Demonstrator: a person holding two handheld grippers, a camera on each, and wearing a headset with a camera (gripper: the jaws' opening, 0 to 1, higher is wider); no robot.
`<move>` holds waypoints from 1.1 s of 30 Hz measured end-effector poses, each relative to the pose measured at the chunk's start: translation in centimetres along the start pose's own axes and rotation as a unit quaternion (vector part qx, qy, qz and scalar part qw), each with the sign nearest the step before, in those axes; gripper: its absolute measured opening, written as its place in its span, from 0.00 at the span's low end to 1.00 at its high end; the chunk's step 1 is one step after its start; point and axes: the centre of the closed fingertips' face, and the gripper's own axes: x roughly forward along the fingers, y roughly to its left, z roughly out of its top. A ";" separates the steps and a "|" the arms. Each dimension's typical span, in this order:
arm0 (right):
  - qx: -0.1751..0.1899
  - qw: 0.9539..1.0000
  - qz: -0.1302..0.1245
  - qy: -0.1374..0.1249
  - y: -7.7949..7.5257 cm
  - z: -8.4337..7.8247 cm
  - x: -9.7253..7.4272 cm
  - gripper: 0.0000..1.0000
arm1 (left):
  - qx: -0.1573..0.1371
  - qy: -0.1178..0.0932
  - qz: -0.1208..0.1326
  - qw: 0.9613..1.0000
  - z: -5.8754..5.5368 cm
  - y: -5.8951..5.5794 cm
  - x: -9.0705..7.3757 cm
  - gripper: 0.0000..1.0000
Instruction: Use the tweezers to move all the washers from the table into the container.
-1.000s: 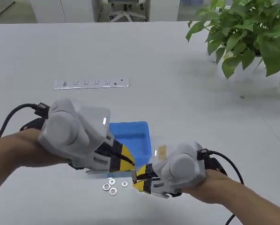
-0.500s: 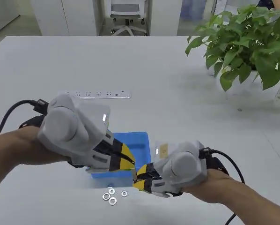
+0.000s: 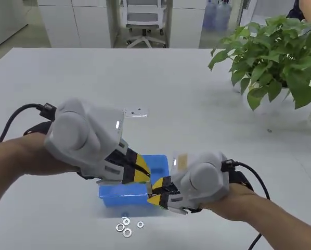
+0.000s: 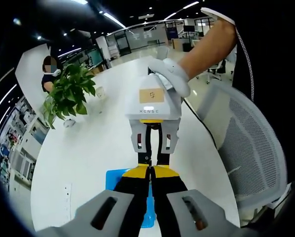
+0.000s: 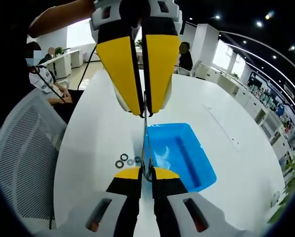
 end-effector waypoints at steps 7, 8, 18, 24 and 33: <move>0.001 1.000 -0.004 -0.001 -1.3 0.1 0.3 0.09 | 0.002 0.000 0.005 1.000 -0.3 1.4 0.0 0.05; 0.001 1.000 -0.004 -0.001 -1.6 0.1 0.4 0.09 | 0.002 0.000 0.006 1.000 -0.4 1.5 0.1 0.05; 0.004 1.000 -0.002 0.002 -2.9 -0.4 1.4 0.09 | 0.000 0.001 0.005 1.000 -1.1 2.7 0.6 0.05; 0.009 1.000 0.000 0.005 -3.5 -0.9 2.0 0.09 | -0.004 0.002 0.003 1.000 -1.8 3.4 1.1 0.05; 0.022 1.000 0.001 0.008 -4.6 -2.1 2.9 0.09 | -0.009 0.002 -0.003 1.000 -2.9 4.4 2.4 0.05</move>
